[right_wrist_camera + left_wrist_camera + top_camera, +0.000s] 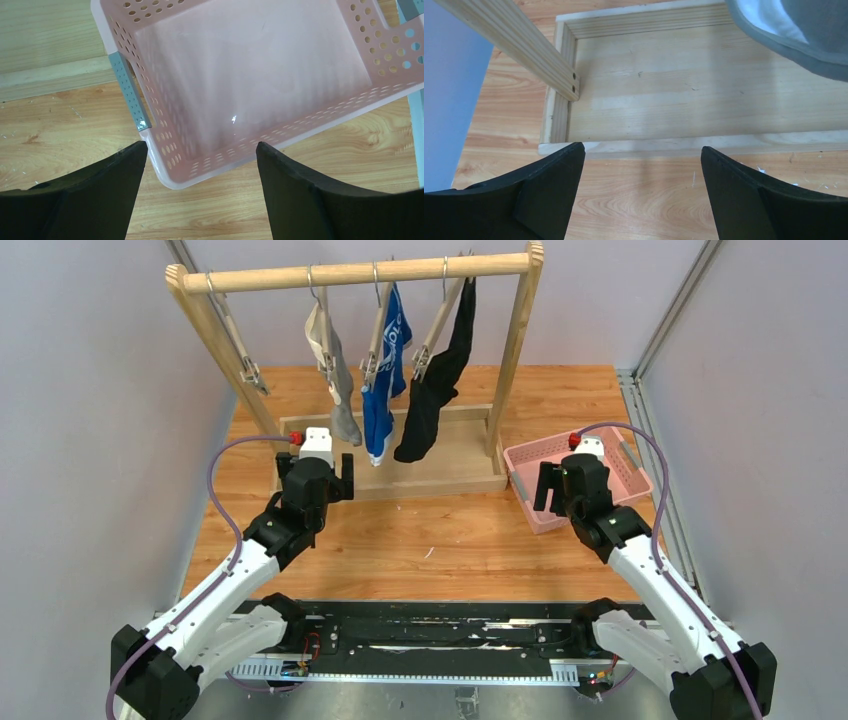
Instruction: Remove the underwear clipped to the hanger
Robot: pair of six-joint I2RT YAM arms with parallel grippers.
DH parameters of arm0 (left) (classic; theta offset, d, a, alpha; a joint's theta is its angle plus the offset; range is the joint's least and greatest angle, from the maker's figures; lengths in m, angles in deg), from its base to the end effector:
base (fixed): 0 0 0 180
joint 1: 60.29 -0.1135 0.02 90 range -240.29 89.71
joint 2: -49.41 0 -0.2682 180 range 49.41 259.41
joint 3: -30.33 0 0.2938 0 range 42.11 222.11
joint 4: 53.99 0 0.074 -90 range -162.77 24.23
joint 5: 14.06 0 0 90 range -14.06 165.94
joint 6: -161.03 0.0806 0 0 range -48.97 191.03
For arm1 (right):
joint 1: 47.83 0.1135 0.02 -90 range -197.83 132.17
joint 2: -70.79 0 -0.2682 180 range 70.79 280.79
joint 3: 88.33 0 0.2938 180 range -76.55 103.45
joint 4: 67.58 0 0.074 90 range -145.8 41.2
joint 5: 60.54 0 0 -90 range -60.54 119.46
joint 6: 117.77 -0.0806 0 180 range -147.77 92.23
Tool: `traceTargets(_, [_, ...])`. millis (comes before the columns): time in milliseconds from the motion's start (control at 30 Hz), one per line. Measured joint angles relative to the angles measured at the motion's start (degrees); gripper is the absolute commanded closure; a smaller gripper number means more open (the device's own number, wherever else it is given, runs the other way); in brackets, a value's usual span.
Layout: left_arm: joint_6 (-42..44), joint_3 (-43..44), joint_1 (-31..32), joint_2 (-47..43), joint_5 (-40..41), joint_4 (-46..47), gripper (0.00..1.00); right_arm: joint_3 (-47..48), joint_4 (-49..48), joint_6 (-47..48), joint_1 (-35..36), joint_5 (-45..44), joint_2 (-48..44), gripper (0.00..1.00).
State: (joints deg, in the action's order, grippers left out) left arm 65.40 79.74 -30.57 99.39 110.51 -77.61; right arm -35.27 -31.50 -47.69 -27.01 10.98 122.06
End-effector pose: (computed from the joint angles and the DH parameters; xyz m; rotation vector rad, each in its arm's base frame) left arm 0.2566 -0.0938 0.2585 0.0221 1.9193 0.1882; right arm 0.2616 0.0721 0.2471 0.1662 2.1288 0.0669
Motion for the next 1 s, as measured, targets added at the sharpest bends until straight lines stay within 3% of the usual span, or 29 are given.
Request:
traceTargets(300, [-1.7,0.0,0.0,-0.1,0.9,-2.5,0.02,0.0,0.0,0.0,0.0,0.1,0.3,0.18])
traceTargets(533, [-2.5,3.0,3.0,0.4,-4.2,-7.3,0.02,0.0,-0.1,0.2,0.0,1.6,0.8,0.18])
traceTargets(833, [-3.9,11.5,27.8,3.0,-5.5,-13.4,0.02,0.0,-0.4,0.7,0.1,3.5,1.9,0.18])
traceTargets(1000, [-3.9,21.3,32.7,5.7,-5.8,-17.0,0.02,0.0,-0.4,1.4,0.2,3.4,1.3,0.18])
